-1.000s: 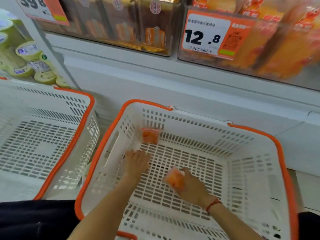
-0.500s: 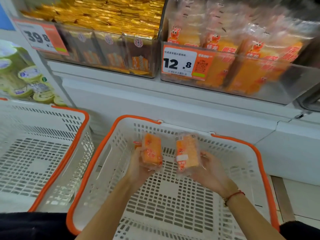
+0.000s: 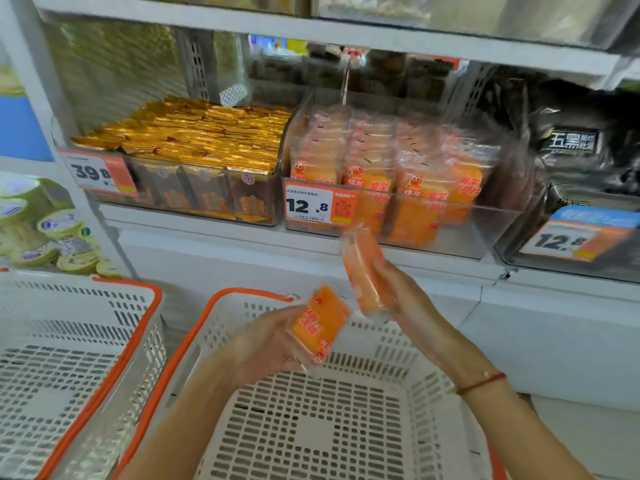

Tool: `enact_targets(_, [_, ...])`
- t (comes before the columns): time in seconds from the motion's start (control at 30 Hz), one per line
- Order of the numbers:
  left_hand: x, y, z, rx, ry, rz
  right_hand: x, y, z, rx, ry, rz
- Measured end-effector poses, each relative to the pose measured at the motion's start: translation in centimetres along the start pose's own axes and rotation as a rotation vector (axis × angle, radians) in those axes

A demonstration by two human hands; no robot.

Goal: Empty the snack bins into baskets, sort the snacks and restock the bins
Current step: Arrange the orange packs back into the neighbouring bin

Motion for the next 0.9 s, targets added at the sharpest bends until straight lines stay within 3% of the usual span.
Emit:
enact_targets(0.07, [-1.5,0.5,1.3,0.026,0.051,-0.062,-0.2,0.5,-1.7,0.151,0.334,0.091])
enact_targets(0.17, [-2.6,0.7,2.5,0.031,0.157,-0.13,-0.2,0.7,-1.8,0.2,0.561,0.096])
enact_targets(0.27, [-4.1,1.2,3.7,-0.007,0.265,-0.229,0.2,0.7,-2.0,0.215,0.498,0.055])
enact_targets(0.37, [-4.5,1.1,4.2,-0.116,0.162,-0.254,-0.1,0.5,-2.0,0.218,0.386,-0.032])
enact_targets(0.57, [-2.4,0.5,4.8,-0.179,-0.035,0.018,2.8,1.4,-3.0,0.223,0.545,0.13])
enact_targets(0.73, [-0.2,1.0,7.4,-0.201,-0.354,0.24,7.0,2.9,-5.4,0.317,0.407,0.399])
enact_targets(0.8, [0.1,0.9,7.9,-0.166,-0.441,0.256,7.2,3.4,-6.0,0.309,0.423,0.35])
enact_targets(0.9, [0.2,0.7,7.9,-0.107,-0.495,0.251,3.8,4.2,-6.4,0.328,0.629,0.124])
Point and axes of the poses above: each hand's wrist, its own y-axis away from the middle knuckle, its own x-axis out of the back of the hand, z = x × y, the point moved 10 cm from there along -y, towards the middle knuckle, and after that the axes turned 9 degrees about -x, right-handed, at the moved point
